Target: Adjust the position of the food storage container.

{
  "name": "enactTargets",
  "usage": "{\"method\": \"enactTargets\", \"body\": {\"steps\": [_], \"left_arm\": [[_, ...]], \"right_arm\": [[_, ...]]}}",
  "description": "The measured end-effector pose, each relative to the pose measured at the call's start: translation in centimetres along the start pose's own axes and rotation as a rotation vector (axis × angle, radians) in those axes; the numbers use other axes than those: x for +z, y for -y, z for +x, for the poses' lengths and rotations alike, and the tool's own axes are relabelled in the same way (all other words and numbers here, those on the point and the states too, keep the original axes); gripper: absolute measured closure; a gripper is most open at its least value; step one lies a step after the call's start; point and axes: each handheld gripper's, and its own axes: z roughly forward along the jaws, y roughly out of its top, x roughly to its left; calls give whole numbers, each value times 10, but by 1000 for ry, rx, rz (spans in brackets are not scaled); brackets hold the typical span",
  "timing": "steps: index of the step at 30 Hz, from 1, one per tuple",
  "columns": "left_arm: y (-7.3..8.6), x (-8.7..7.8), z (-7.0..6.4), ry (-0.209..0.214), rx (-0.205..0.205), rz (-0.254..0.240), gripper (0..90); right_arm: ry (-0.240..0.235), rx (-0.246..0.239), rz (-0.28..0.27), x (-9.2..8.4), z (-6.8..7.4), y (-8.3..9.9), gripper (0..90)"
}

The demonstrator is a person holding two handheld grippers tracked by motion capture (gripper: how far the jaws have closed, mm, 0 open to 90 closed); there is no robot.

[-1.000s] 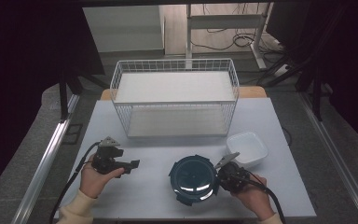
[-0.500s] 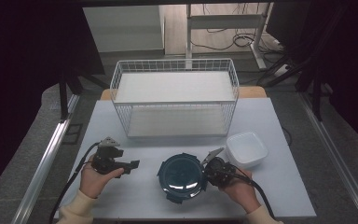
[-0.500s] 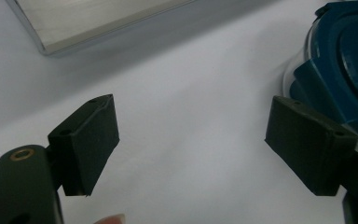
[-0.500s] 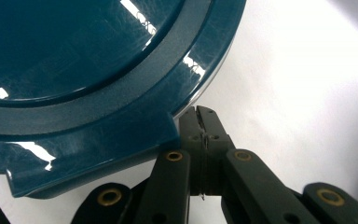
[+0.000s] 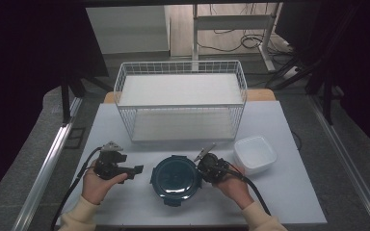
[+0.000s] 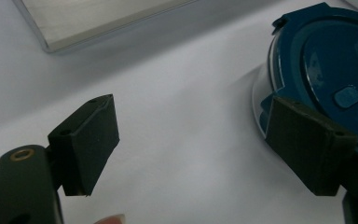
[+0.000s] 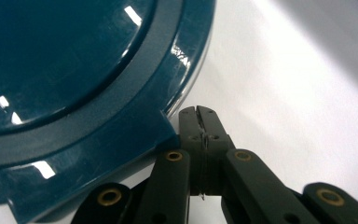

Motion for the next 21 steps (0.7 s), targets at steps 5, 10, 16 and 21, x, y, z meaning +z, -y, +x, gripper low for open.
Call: {"method": "enactTargets", "body": {"steps": [5, 10, 16, 21], "left_arm": [[1, 0, 0, 1, 4, 3, 164], [1, -2, 0, -4, -4, -4, 164], [2, -6, 0, 1, -8, -22, 165], [2, -5, -2, 21, -7, -25, 167]], "right_arm": [[-36, 15, -20, 6, -6, -6, 895], [-36, 20, -54, 3, -9, -3, 895], [14, 48, -176, -30, -12, 4, 892], [16, 69, -237, -45, -14, 12, 887]]}}
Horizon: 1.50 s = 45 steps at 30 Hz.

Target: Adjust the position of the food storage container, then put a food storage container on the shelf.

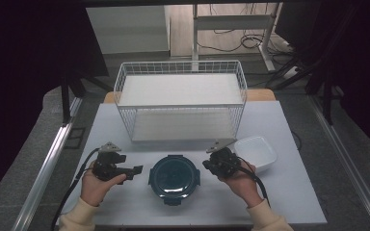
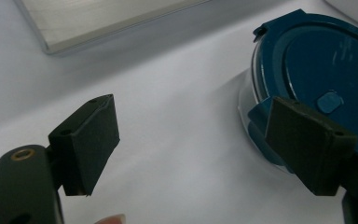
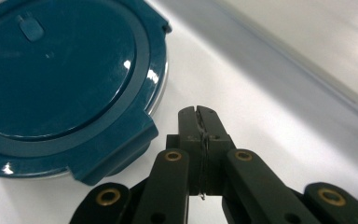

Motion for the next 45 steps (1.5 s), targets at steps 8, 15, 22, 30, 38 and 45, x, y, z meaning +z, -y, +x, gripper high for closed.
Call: {"method": "enactTargets", "body": {"steps": [8, 15, 22, 30, 38, 45], "left_arm": [[0, -3, -8, -12, 16, -18, 168], [1, -18, -12, 37, -23, -97, 167], [0, -19, -15, 59, -40, -100, 160], [1, -18, -16, 78, -51, -97, 144], [1, -18, -21, 131, -103, -109, 125], [0, -14, -24, 192, -151, -105, 121]], "right_arm": [[-32, 98, -67, -13, -17, 18, 538], [-72, 224, -178, -29, -23, 24, 245], [-39, 234, -206, -35, -22, 29, 209], [-21, 269, -214, -37, -25, 34, 192], [-78, 331, -197, -25, -19, 38, 185], [-158, 395, -184, -19, -9, 38, 152]]}}
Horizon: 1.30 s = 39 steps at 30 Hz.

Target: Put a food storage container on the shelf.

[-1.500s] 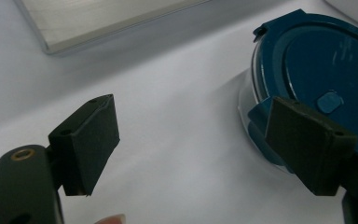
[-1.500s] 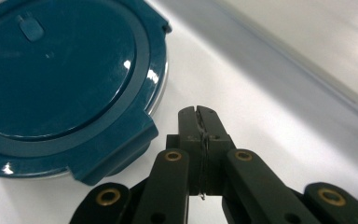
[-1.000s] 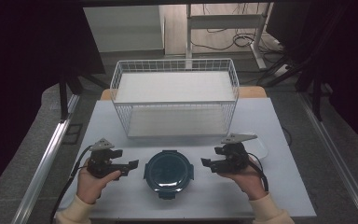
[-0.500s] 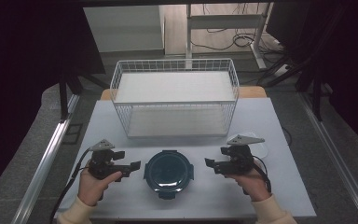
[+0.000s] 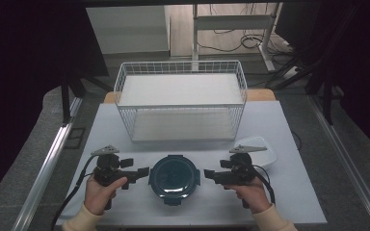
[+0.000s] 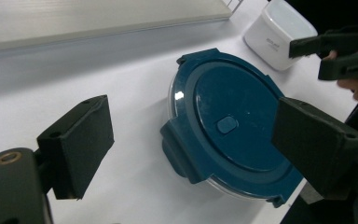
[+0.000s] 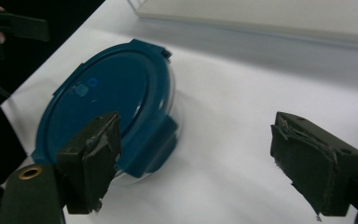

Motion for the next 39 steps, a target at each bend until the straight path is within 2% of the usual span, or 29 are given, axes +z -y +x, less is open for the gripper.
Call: {"method": "enactTargets", "body": {"steps": [4, 6, 10, 11, 14, 17, 18, 19, 20, 23, 27, 28, 30, 32, 33, 35, 36, 37, 38, 39], "left_arm": [[1, 6, 0, 27, -5, 18, 118], [1, 11, 1, 51, -30, 32, 112], [3, 15, 2, 47, -39, 51, 107], [4, 16, 1, 48, -46, 61, 107], [8, 20, 1, 103, -100, 72, 103], [9, 22, 3, 104, -125, 75, 101], [9, 25, 4, 123, -150, 75, 99], [9, 25, 4, 123, -150, 75, 99], [10, 29, 7, 145, -172, 84, 100], [13, 37, 14, 170, -209, 107, 102], [15, 43, 16, 171, -220, 125, 111], [15, 45, 16, 181, -223, 131, 114], [16, 49, 18, 195, -236, 139, 118], [17, 52, 20, 197, -247, 144, 135], [17, 52, 20, 197, -247, 144, 136], [19, 54, 22, 209, -268, 147, 135], [22, 56, 25, 234, -307, 147, 139], [22, 56, 25, 234, -307, 147, 145], [24, 58, 29, 250, -334, 149, 152], [24, 58, 29, 250, -334, 149, 156]], "right_arm": [[-22, 29, 23, 7, 2, 2, 139], [-26, 34, 47, 16, 4, 1, 133], [-38, 49, 60, 22, 6, 3, 129], [-50, 68, 67, 25, 6, 6, 130], [-65, 88, 68, 28, 8, 7, 129], [-73, 83, 72, 31, 11, 7, 131], [-77, 85, 69, 31, 13, 6, 132], [-77, 85, 69, 31, 13, 6, 132], [-82, 101, 62, 33, 13, 7, 141], [-87, 117, 71, 38, 14, 8, 139], [-86, 134, 84, 44, 17, 10, 137], [-95, 155, 89, 48, 18, 12, 135], [-100, 168, 92, 50, 19, 13, 135], [-125, 222, 97, 55, 19, 17, 135], [-125, 222, 97, 55, 19, 17, 135], [-123, 242, 100, 58, 18, 18, 135], [-120, 253, 103, 60, 17, 18, 136], [-120, 253, 103, 60, 17, 18, 136], [-131, 261, 104, 62, 17, 18, 141], [-131, 261, 104, 62, 17, 18, 141]]}}
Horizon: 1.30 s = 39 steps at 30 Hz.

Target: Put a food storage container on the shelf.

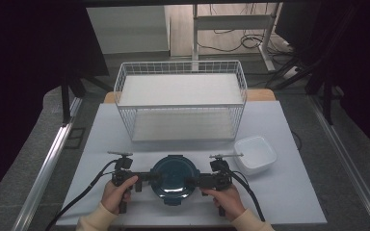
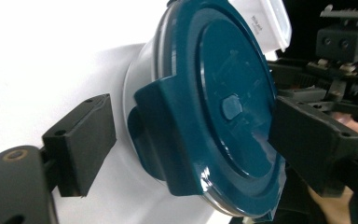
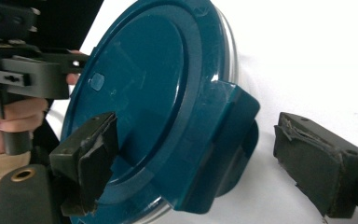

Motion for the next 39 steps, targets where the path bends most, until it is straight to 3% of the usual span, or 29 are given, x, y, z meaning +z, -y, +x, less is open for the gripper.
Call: {"method": "enactTargets", "body": {"steps": [5, 7, 10, 12, 18, 28, 39], "left_arm": [[4, 5, 2, 57, -26, 27, 211], [5, 7, 2, 43, -28, 40, 242], [6, 5, 1, 25, -34, 34, 298], [7, 5, 0, 17, -29, 29, 310], [9, 2, -4, 6, -45, 7, 339], [9, -9, -13, -21, -29, -56, 412], [7, -13, -21, -35, 21, -69, 422]], "right_arm": [[-36, 46, 7, 5, -1, 0, 177], [-66, 88, 19, 6, -2, 0, 204], [-68, 97, 22, 6, -2, 0, 220], [-62, 99, -5, 1, -3, -2, 301], [-67, 148, -31, -2, -5, -1, 342], [-80, 122, -65, -9, 1, -2, 394], [-92, 81, -67, -12, 4, -4, 395]]}}
